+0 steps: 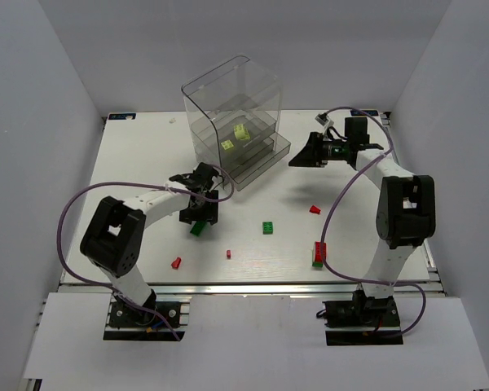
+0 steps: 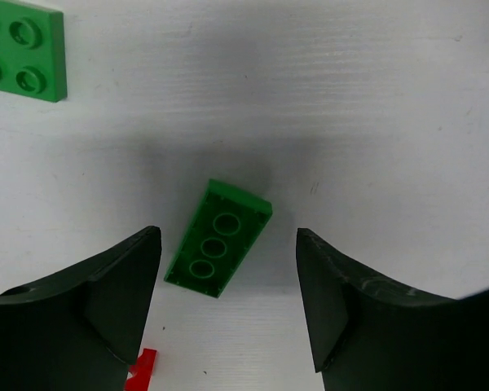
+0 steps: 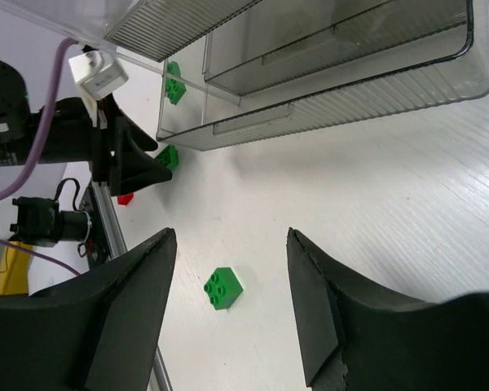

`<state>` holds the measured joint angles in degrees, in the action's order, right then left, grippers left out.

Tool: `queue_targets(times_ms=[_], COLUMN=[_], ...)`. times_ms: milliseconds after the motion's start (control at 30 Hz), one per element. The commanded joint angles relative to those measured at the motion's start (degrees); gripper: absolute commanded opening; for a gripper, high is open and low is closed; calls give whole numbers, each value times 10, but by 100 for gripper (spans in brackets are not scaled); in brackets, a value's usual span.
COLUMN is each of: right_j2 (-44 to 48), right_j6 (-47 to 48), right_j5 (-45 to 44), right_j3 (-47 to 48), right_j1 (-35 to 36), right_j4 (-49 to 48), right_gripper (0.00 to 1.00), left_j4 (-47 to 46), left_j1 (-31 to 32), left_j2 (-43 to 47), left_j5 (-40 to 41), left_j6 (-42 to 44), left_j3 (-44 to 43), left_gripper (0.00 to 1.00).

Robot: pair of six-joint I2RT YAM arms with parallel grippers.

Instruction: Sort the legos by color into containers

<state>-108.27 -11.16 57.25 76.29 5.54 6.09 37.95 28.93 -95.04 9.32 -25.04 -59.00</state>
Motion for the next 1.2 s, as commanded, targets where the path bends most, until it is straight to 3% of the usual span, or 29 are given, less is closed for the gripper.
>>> queue_targets(times_ms=[0,300,400,567,633,767,833,867,1000,1167], right_j2=[32,53,60,83,101,148,182,191,204,204], right_j6=[61,41,42,70,109,251,307,319,335,331], right_j5=[14,19,22,24,23,9,-7,-10,-29,-52], right_j3=[18,45,48,46,40,11,-21,-29,-36,-29], right_j1=[-6,-11,-13,-12,-12,-8,-8,-7,-9,-9], right_j4=[48,35,35,40,48,74,70,70,88,105], right_gripper=[62,62,62,59,57,39,4,0,0,0], left_j4=[6,6,-1,-7,-24,-80,-104,-104,-128,-119], left_j1=[16,33,33,39,44,67,89,90,111,127], left_j2=[-12,-30,-27,12,38,123,152,158,146,32], left_j5=[46,92,91,66,28,-51,-80,-85,-91,-43], left_j6=[7,-12,-20,-22,-7,54,102,102,158,217], left_j3=[-28,-9,0,2,5,8,-1,-7,-63,-197], left_gripper=[76,64,52,16,9,1,0,0,0,0])
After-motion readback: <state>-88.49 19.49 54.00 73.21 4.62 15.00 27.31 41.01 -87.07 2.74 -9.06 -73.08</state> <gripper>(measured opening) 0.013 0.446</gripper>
